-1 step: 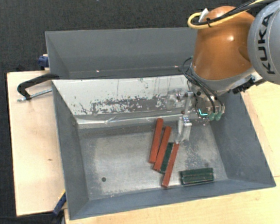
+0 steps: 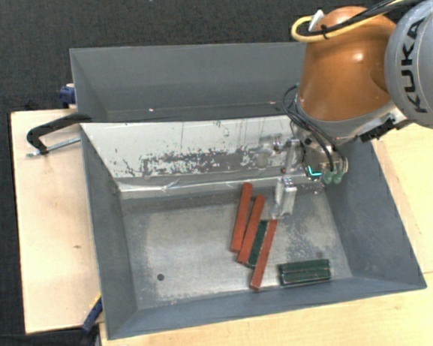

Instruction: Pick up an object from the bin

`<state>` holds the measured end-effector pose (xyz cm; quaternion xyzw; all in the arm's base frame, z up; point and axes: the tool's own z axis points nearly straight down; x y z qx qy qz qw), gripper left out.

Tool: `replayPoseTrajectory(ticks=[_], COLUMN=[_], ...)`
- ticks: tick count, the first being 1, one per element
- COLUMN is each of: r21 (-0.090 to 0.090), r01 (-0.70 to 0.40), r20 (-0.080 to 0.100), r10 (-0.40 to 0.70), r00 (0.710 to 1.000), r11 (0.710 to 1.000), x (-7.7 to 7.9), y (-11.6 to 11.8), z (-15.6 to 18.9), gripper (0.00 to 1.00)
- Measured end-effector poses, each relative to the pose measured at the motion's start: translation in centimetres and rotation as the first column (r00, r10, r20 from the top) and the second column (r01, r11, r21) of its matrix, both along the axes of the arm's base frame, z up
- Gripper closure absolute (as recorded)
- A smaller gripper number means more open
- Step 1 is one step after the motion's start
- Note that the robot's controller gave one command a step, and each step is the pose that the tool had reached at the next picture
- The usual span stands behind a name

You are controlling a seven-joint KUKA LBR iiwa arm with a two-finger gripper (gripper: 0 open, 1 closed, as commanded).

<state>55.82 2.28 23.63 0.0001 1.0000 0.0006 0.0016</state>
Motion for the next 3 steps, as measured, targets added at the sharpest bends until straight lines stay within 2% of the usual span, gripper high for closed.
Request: replayPoseTrajectory(ticks=[1, 2, 3], r21=[-0.001, 0.0, 0.001], r01=[-0.076, -0.061, 0.05], r20=[-0.006, 0.004, -0.001], r10=[0.076, 0.061, -0.05], r00=[0.997, 0.998, 0.999], r11=[0.997, 0.998, 0.999], x=[0.7, 0.7, 0.4], y=[0.9, 5.6, 6.6], z=[2.2, 0.3, -1.1], gripper=[0.0, 0.0, 0.0])
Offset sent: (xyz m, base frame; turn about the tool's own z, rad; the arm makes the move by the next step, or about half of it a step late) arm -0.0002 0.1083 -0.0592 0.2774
